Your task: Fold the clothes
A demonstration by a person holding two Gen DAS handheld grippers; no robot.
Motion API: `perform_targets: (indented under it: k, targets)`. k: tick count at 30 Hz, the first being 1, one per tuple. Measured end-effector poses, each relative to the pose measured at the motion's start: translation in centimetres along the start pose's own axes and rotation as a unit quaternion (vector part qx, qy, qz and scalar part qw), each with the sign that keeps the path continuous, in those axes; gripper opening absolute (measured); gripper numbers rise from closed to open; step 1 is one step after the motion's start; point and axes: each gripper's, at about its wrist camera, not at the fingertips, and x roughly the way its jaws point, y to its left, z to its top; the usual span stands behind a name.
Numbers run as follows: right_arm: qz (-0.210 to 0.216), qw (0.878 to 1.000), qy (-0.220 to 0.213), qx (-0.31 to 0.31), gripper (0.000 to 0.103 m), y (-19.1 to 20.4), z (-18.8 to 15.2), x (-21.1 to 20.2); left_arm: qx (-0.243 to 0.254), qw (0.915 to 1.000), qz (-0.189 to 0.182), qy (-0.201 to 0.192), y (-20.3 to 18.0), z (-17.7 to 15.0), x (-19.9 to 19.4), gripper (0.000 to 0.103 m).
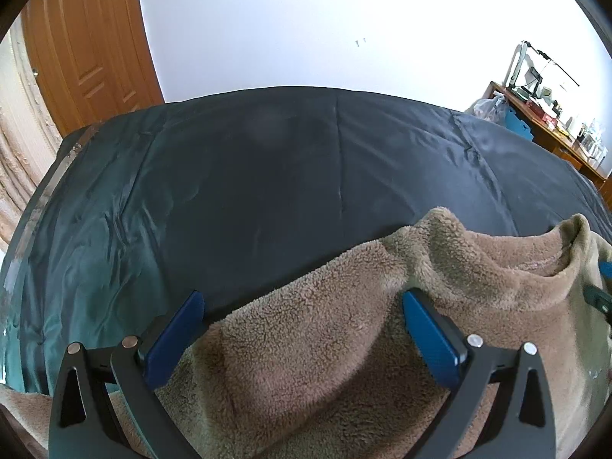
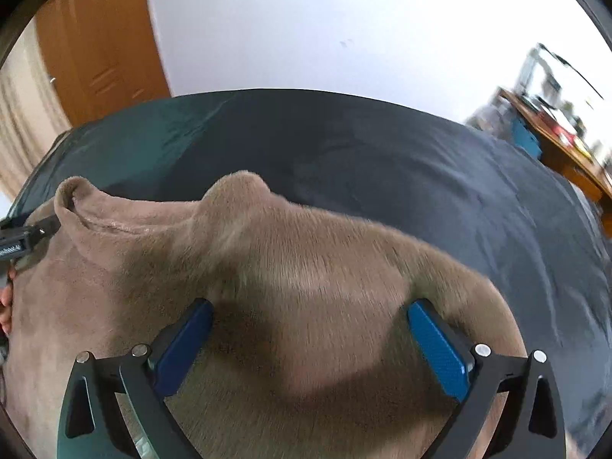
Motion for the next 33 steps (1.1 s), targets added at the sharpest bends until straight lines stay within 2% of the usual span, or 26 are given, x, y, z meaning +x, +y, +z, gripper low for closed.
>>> perform_targets:
  k: [3,5,9,11,15,18,20,23,30,33]
  targets:
    - [0.056,0.998,-0.018,-0.008,0.103,2.1,-1.9,-4.2,-0.029,0.9995,0.016,-0.004,0.4,-0.2,-1.8,0.103]
    - [0.094,0.995,-0.013,-0.041,0.103,4.1,-4.3,-7.1,-0.023,0.9996,0.003,-0.018,0.0,-0.6,-4.2,0.103]
    - [0.14,0.984,0.011,-0.107,0.103,8.0,-10.3,-10.8,0.053,0.998,-0.009,-0.033,-3.3,-3.3,-8.8,0.103]
    - [0.148,0.98,0.014,-0.134,0.103,9.0,-13.4,-12.1,0.091,0.9953,-0.01,-0.033,-5.1,-4.9,-10.5,0.103]
    - [0.126,0.978,0.031,-0.163,0.103,9.2,-18.1,-13.3,0.125,0.9916,-0.028,-0.017,-7.0,-9.3,-12.8,0.103]
    - [0.107,0.98,0.036,-0.163,0.103,8.2,-21.2,-13.5,0.121,0.9908,-0.059,0.017,-8.2,-10.8,-12.9,0.103]
    - [0.1,0.982,0.013,-0.161,0.103,7.8,-22.6,-14.3,0.11,0.9896,-0.083,0.043,-8.8,-11.4,-12.3,0.103]
    - [0.096,0.984,-0.014,-0.149,0.103,7.6,-23.7,-14.9,0.102,0.9879,-0.099,0.063,-10.6,-12.9,-11.6,0.103]
    - [0.095,0.984,-0.016,-0.15,0.103,7.5,-23.5,-15.1,0.118,0.9899,-0.074,0.026,-12.4,-14.2,-10.9,0.103]
    - [0.096,0.984,-0.017,-0.152,0.103,7.3,-23.3,-15.2,0.121,0.9898,-0.075,0.007,-12.4,-14.2,-10.7,0.103]
